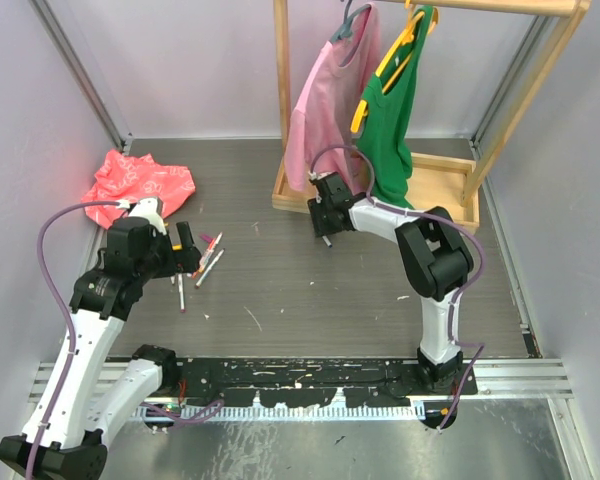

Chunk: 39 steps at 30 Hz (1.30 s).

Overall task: Insert the pens into the pen caps
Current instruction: Pick up the pen from the center of the board.

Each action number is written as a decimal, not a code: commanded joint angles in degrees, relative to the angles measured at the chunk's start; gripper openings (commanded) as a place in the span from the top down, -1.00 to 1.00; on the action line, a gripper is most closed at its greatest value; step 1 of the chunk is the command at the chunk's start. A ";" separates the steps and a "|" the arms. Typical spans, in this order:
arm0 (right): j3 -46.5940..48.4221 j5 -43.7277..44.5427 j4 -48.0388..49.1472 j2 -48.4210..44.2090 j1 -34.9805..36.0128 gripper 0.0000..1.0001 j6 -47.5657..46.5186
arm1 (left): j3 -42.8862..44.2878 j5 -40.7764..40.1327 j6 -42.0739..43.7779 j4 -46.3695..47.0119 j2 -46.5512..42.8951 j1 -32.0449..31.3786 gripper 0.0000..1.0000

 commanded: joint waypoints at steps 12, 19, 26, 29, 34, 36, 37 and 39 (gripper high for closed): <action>2.63 2.82 -1.69 1.99 1.05 0.57 -1.85 | 0.31 -1.33 0.44 2.37 0.23 0.46 -0.96; -2.98 1.45 1.36 -5.01 1.96 0.87 -0.40 | 0.62 -3.79 0.35 1.58 0.84 0.52 -0.96; -16.59 -0.13 7.69 -22.10 2.28 1.00 4.14 | 0.56 -2.69 0.36 2.16 0.09 0.55 -0.96; -23.26 -1.15 9.67 -30.05 2.32 1.00 7.48 | 1.56 -1.96 -0.30 2.32 -1.30 0.55 -0.96; -33.85 -4.87 14.95 -44.53 2.49 1.00 14.83 | 2.45 -0.02 -2.56 2.82 -6.32 0.57 -0.96; -37.51 -5.65 17.24 -49.86 2.50 1.00 18.25 | 3.72 2.39 -3.52 1.87 -6.60 0.55 -0.96; -39.32 -5.93 18.59 -52.36 2.51 1.00 20.24 | 4.05 4.19 -4.13 1.69 -6.57 0.48 -0.96; -42.99 -6.67 21.40 -56.39 2.59 1.00 24.16 | 4.04 8.29 -5.79 2.07 -6.57 0.27 -0.97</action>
